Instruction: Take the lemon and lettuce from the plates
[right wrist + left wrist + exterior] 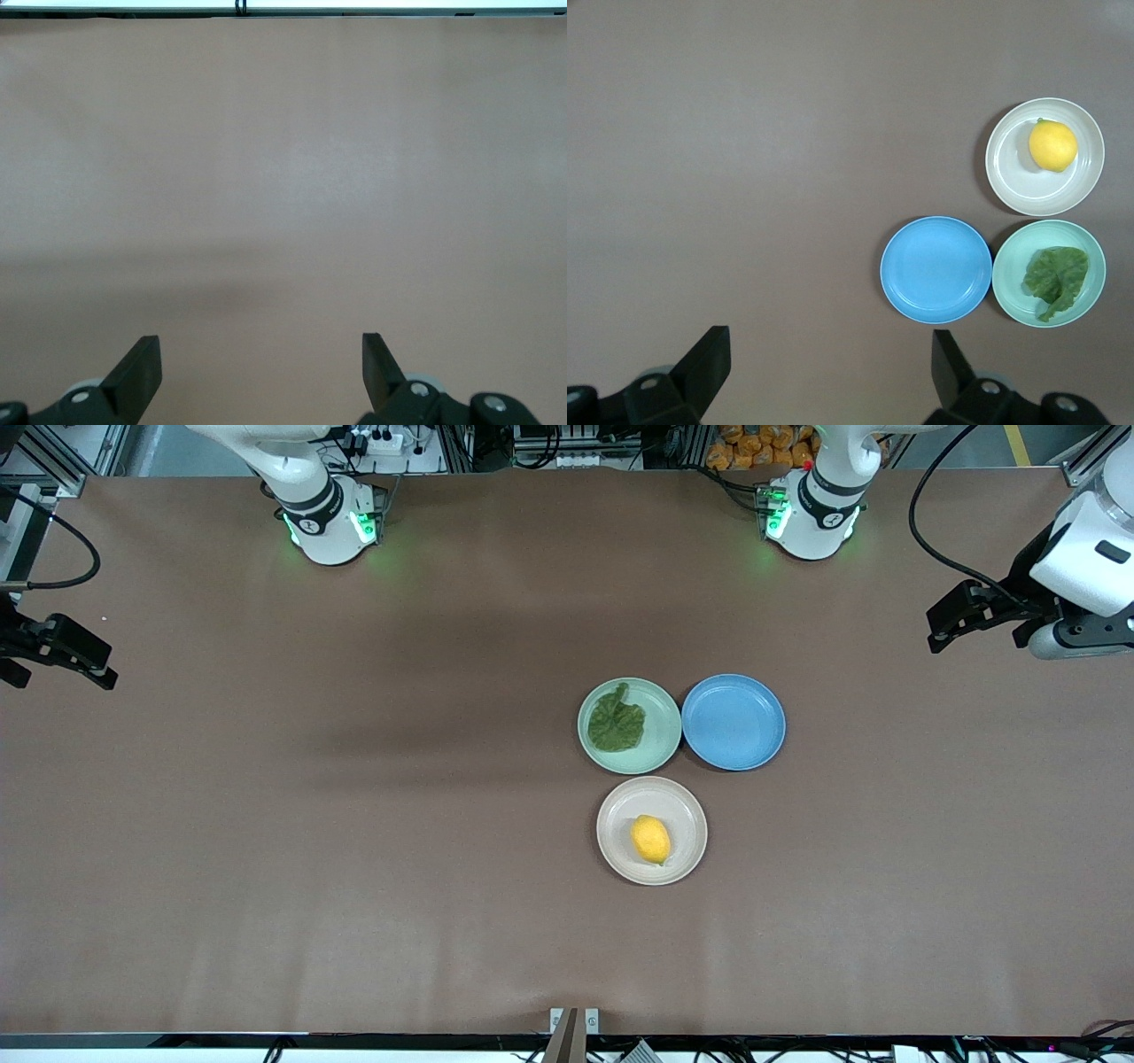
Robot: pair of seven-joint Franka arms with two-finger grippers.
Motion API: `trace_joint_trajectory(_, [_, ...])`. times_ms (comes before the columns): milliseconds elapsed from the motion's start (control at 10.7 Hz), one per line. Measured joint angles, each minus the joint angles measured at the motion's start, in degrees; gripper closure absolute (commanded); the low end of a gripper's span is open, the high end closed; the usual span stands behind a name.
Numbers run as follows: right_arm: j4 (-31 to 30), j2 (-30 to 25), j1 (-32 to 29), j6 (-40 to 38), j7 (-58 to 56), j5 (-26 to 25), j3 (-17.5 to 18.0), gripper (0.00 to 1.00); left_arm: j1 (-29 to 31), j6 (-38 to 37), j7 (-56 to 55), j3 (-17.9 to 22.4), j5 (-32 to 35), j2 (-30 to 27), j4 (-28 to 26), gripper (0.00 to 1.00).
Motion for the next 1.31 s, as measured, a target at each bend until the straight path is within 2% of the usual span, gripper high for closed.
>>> trace_joint_trajectory(938, [0.00,0.00,0.67,-0.03,0.56,0.11,-0.06,0.00,0.08,-0.18,0.06,0.12,0.00,0.73,-0.04,0.00])
trace_joint_trajectory(1312, [-0.20,0.03,2.16,0.30,10.25,0.36,3.97,0.00,0.09,-0.18,0.06,0.12,0.00,1.37,-0.04,0.00])
